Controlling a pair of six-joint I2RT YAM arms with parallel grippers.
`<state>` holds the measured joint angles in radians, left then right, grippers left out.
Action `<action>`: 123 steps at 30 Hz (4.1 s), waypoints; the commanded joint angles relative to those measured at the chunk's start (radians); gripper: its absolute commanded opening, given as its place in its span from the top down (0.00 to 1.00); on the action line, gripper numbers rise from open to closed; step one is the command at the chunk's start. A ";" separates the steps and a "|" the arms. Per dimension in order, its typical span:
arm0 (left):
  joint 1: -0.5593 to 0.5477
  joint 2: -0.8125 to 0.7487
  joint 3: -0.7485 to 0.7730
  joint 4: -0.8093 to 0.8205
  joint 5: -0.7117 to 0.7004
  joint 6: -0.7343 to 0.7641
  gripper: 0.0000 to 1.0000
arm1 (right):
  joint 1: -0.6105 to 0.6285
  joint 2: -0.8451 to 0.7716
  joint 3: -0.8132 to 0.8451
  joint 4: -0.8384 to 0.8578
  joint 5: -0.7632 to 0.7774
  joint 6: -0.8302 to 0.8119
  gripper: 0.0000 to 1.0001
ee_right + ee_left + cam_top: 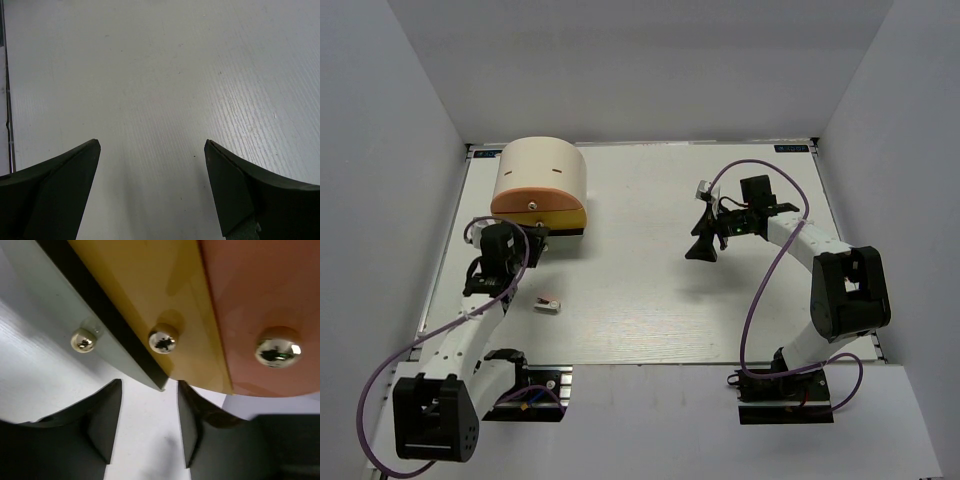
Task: Sort the stationery into containers
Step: Open the drawer, then grab a piece of stationery with the right arm
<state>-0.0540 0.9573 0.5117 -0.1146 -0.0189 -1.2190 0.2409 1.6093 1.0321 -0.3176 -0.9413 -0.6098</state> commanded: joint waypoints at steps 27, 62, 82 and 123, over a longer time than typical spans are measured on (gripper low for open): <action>0.014 0.162 0.105 -0.106 -0.039 -0.047 0.33 | -0.003 -0.012 -0.007 -0.008 0.002 -0.024 0.10; 0.014 0.235 0.180 -0.300 -0.030 -0.017 0.38 | -0.006 -0.006 -0.027 0.006 -0.001 -0.021 0.10; 0.014 0.097 0.169 -0.292 -0.039 0.048 0.13 | 0.003 -0.019 -0.020 -0.015 -0.002 -0.044 0.10; -0.004 -0.778 0.240 -0.875 -0.329 0.239 0.18 | 0.808 0.422 0.379 0.424 0.404 0.230 0.10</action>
<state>-0.0555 0.1711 0.7189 -0.9417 -0.3336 -0.9913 1.0348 2.0083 1.3476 -0.0116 -0.6003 -0.5137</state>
